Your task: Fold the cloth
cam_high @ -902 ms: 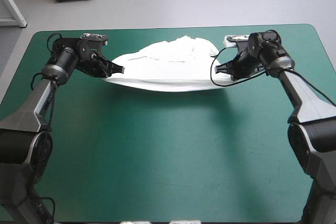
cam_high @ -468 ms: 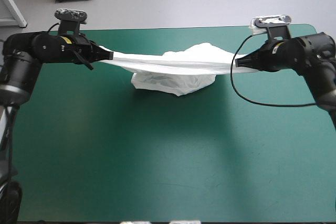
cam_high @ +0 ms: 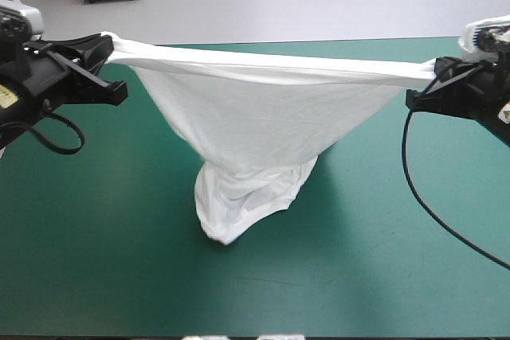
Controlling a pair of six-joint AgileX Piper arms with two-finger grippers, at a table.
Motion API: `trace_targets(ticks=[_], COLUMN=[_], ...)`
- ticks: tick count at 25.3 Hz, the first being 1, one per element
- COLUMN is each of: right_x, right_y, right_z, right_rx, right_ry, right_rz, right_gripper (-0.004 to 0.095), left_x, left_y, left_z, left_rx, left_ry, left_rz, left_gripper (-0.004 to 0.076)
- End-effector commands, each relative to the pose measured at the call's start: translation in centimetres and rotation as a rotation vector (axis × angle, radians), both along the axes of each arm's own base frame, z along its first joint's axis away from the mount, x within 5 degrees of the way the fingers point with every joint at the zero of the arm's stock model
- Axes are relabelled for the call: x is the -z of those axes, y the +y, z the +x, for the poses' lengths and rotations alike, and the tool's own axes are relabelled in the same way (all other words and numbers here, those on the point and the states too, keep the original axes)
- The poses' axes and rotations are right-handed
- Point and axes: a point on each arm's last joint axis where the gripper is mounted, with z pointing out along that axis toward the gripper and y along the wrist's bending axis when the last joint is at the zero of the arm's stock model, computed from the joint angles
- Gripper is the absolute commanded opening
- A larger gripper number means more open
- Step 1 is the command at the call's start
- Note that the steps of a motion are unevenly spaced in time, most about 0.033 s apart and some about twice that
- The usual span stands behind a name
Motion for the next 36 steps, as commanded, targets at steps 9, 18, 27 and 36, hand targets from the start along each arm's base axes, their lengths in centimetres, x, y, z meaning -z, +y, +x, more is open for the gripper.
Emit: trace_targets(ticks=[9,18,27,36], right_x=[-10.2,-16.4,-16.0,-14.0], right_y=[-1.7,-2.5,-1.8,0.2], right_z=[-8.1,-13.6,-10.6,1.4], right_rx=[0.012,0.020,-0.008,0.002], right_ry=[-0.533,-0.870,-0.755,-0.632], right_rz=[-0.048,-0.007,0.003,0.005], right_gripper=[-0.0015,-0.0015,-0.0015,-0.0015], left_x=[-7.8,-14.2,-13.7,-11.5], left_y=[1.2,2.2,1.4,-0.4], left_z=[-7.2,-12.7,-9.6,2.6], left_rx=[0.031,0.062,0.070,-0.001], left_ry=[-0.494,-0.785,-0.703,-0.615], left_rz=[-0.197,-0.261,-0.238,-0.246], left_gripper=[-0.0010,-0.0010,-0.0010,-0.0010])
